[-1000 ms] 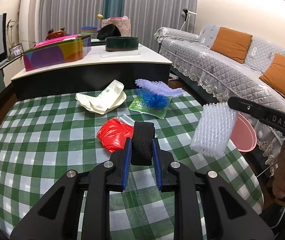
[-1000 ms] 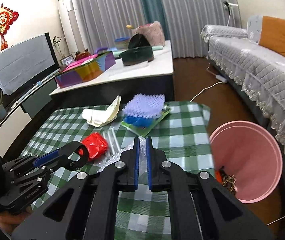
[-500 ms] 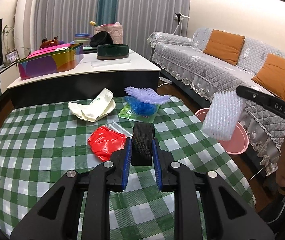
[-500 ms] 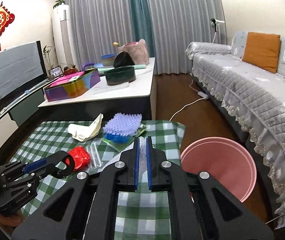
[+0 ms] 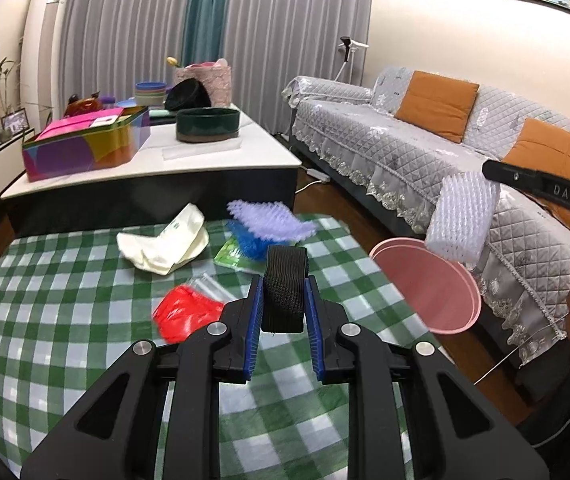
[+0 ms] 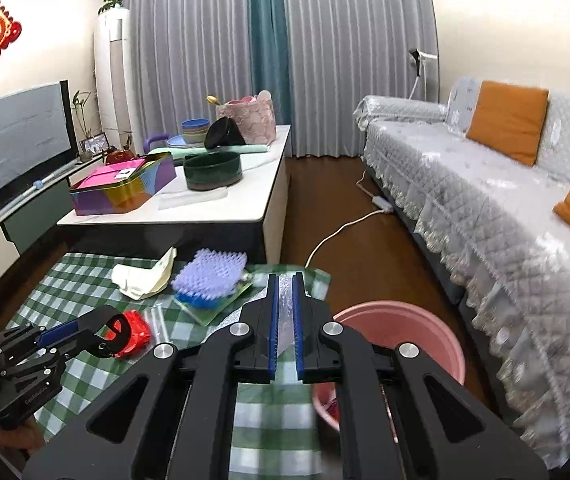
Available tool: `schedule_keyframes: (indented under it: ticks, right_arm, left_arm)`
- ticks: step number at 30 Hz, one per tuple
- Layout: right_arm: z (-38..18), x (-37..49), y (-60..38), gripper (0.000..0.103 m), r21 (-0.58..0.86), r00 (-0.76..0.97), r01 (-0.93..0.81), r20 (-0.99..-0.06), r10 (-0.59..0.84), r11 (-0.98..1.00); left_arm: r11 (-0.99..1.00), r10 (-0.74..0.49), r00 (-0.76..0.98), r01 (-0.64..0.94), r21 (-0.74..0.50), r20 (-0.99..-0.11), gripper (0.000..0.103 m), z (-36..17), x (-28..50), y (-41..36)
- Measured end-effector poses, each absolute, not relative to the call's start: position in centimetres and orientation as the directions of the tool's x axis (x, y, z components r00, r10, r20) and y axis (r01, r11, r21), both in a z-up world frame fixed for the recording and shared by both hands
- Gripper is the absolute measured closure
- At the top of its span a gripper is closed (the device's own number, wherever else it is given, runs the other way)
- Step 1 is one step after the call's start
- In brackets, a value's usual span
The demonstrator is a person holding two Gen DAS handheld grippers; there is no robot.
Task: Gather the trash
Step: 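Open the left tool over the pink bin while the right tool drops the white net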
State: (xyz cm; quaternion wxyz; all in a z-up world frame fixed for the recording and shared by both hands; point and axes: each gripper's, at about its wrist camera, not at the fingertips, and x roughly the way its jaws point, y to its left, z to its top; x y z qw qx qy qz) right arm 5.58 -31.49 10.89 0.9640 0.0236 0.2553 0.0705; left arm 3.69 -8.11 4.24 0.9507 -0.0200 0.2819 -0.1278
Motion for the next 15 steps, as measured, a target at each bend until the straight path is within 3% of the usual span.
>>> schedule_keyframes:
  ticks: [10, 15]
  right_arm:
    - [12.8, 7.8, -36.0, 0.096, 0.031, 0.888, -0.086, -0.452, 0.09, 0.996]
    - [10.3, 9.0, -39.0, 0.096, 0.108, 0.876, -0.005, -0.479, 0.057, 0.994]
  left_arm:
    - [0.954, -0.291, 0.799, 0.28, -0.103, -0.526, 0.083, 5.0, 4.9, -11.2]
    - [0.951, -0.294, 0.784, 0.296, -0.086, -0.547, 0.083, 4.5, 5.9, -12.5]
